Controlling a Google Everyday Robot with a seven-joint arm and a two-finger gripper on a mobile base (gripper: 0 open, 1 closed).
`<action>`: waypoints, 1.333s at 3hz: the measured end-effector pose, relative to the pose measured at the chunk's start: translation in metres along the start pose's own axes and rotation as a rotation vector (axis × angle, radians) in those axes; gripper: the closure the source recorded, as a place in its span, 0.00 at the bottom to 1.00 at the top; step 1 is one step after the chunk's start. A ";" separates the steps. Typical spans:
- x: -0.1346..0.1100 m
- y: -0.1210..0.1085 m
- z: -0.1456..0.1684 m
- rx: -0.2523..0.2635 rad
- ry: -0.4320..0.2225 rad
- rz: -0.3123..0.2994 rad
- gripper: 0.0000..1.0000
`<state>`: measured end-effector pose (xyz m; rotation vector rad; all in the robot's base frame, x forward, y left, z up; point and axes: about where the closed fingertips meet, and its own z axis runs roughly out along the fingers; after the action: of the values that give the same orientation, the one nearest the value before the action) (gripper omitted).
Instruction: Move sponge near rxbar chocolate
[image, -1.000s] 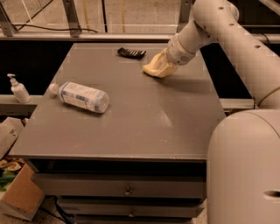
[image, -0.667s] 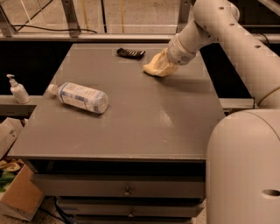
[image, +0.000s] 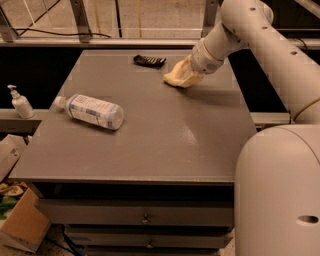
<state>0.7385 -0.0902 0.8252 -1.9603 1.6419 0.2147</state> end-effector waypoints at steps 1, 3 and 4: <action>0.000 0.000 0.000 0.000 0.000 0.000 1.00; 0.000 0.000 -0.001 0.000 0.000 0.000 1.00; 0.000 0.000 -0.001 0.001 0.000 0.000 1.00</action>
Offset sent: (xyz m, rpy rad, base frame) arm -0.0197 -0.0430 0.0587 0.1298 -0.0775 -0.0859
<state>0.7384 -0.0903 0.8258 -1.9595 1.6418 0.2147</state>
